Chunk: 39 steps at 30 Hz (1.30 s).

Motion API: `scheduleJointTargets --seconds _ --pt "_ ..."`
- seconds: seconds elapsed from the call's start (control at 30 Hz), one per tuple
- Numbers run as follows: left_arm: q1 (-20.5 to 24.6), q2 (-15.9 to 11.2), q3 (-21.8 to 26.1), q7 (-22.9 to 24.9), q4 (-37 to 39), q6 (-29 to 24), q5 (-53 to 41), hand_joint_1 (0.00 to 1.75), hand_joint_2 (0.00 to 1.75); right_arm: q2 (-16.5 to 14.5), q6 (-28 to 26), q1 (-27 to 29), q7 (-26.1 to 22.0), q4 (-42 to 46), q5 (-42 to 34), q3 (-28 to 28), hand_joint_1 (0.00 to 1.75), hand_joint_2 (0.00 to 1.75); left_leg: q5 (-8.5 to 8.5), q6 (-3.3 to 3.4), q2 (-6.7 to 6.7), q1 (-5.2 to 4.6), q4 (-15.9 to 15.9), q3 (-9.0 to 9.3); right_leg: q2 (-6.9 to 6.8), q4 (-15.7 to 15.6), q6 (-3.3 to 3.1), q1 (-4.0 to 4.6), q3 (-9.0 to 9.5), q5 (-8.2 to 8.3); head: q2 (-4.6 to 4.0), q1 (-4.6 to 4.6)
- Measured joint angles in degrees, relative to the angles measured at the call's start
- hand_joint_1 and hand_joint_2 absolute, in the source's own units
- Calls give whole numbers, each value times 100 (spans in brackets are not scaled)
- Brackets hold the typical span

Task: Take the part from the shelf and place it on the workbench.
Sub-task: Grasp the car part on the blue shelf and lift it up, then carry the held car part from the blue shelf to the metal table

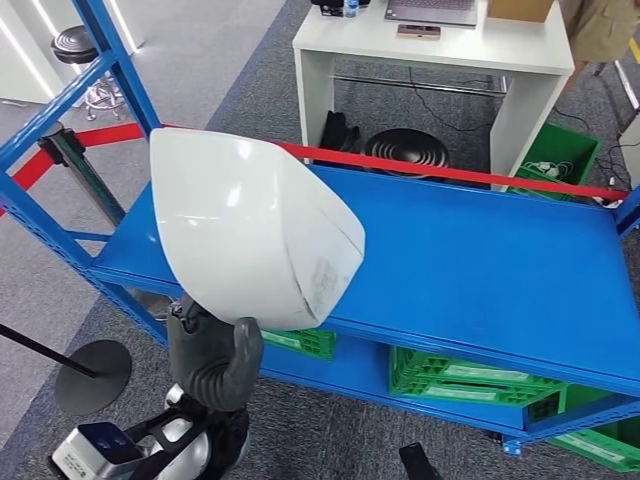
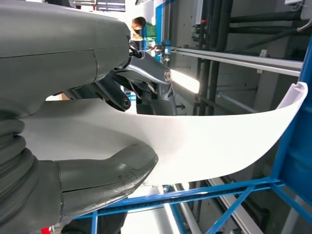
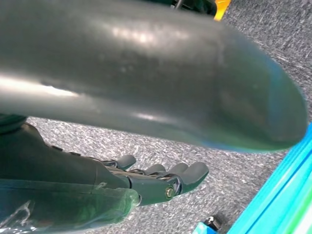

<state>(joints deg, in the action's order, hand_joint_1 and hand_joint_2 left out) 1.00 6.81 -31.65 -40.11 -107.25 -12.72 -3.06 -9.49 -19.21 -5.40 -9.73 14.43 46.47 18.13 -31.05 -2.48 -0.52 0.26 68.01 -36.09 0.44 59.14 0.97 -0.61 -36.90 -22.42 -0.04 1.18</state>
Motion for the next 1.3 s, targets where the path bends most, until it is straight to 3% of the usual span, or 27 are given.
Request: scheduleJointTargets --seconds 0.07,0.1,0.23,0.3,0.37,0.4,0.43,0.47,0.5,0.57,0.6,0.63,0.73,0.8,0.87,0.9,0.93,0.97,1.0,1.07,1.13,1.17,1.23,1.27,1.3 --pt "3 3 0 0 4 2 -1 175 175 -2 -1 -4 0 0 1 5 0 0 231 46 0 -4 -753 447 9 8 42 9 -47 60 0 0" --pt "3 5 -1 0 6 4 -2 175 175 -2 -3 -5 0 0 1 9 0 0 284 73 -3 -12 -985 570 9 8 75 14 -65 92 0 -2" --pt "0 10 -1 0 17 20 -13 175 175 -6 -15 0 -8 -2 2 18 0 0 421 213 -7 -35 -1116 540 4 -34 222 -5 -109 176 0 -9" --pt "1 15 -3 0 17 39 -15 175 175 -7 -19 8 -14 -5 3 20 0 0 522 275 13 -15 -1136 464 2 305 271 -11 -248 -157 0 -27" --pt "0 17 -3 0 19 50 -9 175 175 -7 -20 10 -15 -7 4 21 0 0 609 306 29 -18 -1130 356 -1 1056 302 -9 -470 -696 0 -43" --pt "0 16 -3 0 19 52 -10 175 175 -7 -20 10 -16 -7 4 21 0 0 652 309 35 -20 -1127 298 -1 1381 313 -7 -532 -868 0 -42" --pt "0 16 -3 0 20 54 -22 175 175 -7 -20 10 -16 -7 4 21 0 0 695 306 39 -22 -1124 241 -1 1538 315 -6 -510 -931 0 -42" --pt "1 16 -4 0 20 54 -39 175 175 -7 -20 9 -17 -7 4 21 0 0 736 299 39 -22 -1123 189 -1 1465 313 -6 -373 -882 0 -42" --pt "1 16 -4 0 20 54 -60 175 175 -7 -20 3 -17 -7 4 21 0 0 776 285 39 -22 -1122 142 -1 1174 305 -7 -119 -767 0 -42" --pt "3 17 -8 0 19 52 -99 175 175 -7 -20 -27 -20 -7 5 22 0 0 852 235 37 -26 -1116 73 4 367 272 -1 471 -607 0 -38" --pt "5 18 -10 0 19 52 -111 175 175 -8 -20 -42 -24 -7 5 22 0 0 887 203 38 -30 -1112 57 11 86 244 8 657 -575 0 -33" --pt "8 19 -12 0 19 52 -119 175 175 -8 -21 -51 -28 -7 5 22 0 0 921 168 39 -32 -1109 48 18 -48 210 20 728 -582 0 -26" --pt "12 16 -16 0 20 53 -121 175 175 -14 -21 -49 -34 -8 5 26 0 0 976 65 37 -24 -1120 16 19 -75 75 32 647 -501 0 -21" --pt "13 12 -15 0 19 52 -119 175 175 -21 -20 -55 -35 -9 8 27 0 0 651 1 34 -18 -866 -117 5 -90 -15 12 545 -388 0 -2" --pt "14 9 -15 0 18 50 -115 175 175 -21 -20 -51 -35 -9 9 28 0 0 89 -49 35 -13 -199 -342 -1 -86 -56 8 400 -269 0 27" --pt "14 7 -15 0 19 50 -106 175 175 -21 -20 -45 -35 -9 9 29 0 0 -94 -64 35 -11 151 -430 -4 -84 -59 10 324 -213 0 32" --pt "14 5 -15 0 19 51 -93 175 175 -21 -20 -40 -35 -9 10 30 0 0 -151 -69 35 -12 382 -454 -5 -81 -55 12 250 -158 0 32" --pt "13 3 -15 0 19 52 -79 175 175 -21 -20 -37 -35 -9 10 32 0 0 -94 -67 35 -12 439 -391 -7 -79 -49 13 179 -104 0 32" --pt "14 2 -15 0 19 53 -68 175 175 -21 -20 -37 -35 -9 11 33 0 0 38 -56 36 -13 287 -223 -6 -79 -40 13 112 -50 0 32" --pt "22 3 -17 0 17 53 -62 175 175 -22 -20 -38 -37 -9 11 34 0 0 255 -14 35 -17 -426 338 0 -74 -10 20 8 47 0 35" --pt "36 6 -28 0 13 55 -63 175 175 -22 -21 -38 -48 -9 11 35 0 0 262 50 34 -29 -1059 762 4 -70 48 33 -51 141 0 39" --pt "40 7 -34 0 10 57 -62 175 175 -22 -21 -36 -54 -9 10 36 0 0 244 85 32 -42 -1199 832 2 -81 84 35 -67 189 0 39" --pt "42 7 -43 0 9 66 -60 175 175 -21 -22 -25 -64 -10 9 36 0 0 314 164 38 -45 -1244 772 1 -106 159 21 -98 255 0 43" --pt "43 7 -48 0 9 72 -58 175 175 -20 -22 -16 -66 -12 9 36 0 0 368 206 43 -39 -1250 729 -1 -57 192 14 -137 179 0 37" --pt "45 8 -52 0 9 77 -57 175 175 -20 -22 -8 -68 -14 9 36 0 0 429 242 50 -28 -1260 679 -1 100 222 9 -203 -1 0 27"
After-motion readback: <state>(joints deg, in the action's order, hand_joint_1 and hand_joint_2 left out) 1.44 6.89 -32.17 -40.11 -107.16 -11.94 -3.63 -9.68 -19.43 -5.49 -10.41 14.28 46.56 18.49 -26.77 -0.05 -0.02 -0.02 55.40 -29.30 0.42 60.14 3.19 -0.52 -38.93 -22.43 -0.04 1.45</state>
